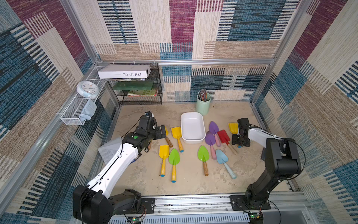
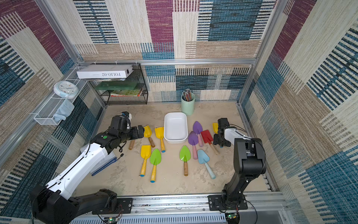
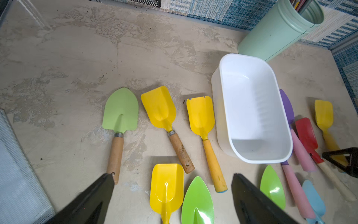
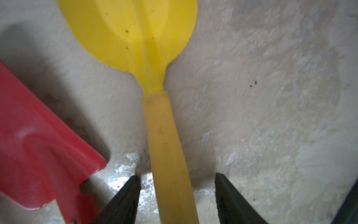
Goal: Put the shovel into the storage box
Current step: Pick up the shovel from the center of the board.
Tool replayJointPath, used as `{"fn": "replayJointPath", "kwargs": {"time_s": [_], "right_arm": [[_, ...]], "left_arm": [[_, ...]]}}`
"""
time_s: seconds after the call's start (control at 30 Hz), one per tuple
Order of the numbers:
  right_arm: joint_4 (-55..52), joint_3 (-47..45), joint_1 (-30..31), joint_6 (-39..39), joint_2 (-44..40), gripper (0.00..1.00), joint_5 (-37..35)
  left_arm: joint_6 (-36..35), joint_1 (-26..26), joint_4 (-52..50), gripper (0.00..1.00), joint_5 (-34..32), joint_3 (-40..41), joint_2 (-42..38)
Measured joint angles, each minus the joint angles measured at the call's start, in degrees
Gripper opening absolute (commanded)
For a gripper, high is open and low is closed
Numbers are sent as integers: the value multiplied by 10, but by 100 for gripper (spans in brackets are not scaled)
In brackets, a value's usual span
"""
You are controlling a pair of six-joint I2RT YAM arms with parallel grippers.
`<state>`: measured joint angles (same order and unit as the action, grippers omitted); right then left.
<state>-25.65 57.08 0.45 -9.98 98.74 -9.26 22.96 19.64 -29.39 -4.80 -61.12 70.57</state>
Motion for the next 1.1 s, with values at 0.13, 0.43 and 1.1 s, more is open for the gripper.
{"fn": "replayJointPath", "kwargs": {"time_s": [0.13, 0.43, 1.1], "right_arm": [[20, -3, 0, 0, 2, 55, 4], [44, -9, 1, 1, 5, 29, 18], [9, 8, -1, 4, -52, 0, -14]], "left_arm": [[4, 12, 0, 99, 0, -7, 15], [10, 47, 0, 99, 0, -33, 46], [32, 102, 6, 99, 28, -118, 118]]}}
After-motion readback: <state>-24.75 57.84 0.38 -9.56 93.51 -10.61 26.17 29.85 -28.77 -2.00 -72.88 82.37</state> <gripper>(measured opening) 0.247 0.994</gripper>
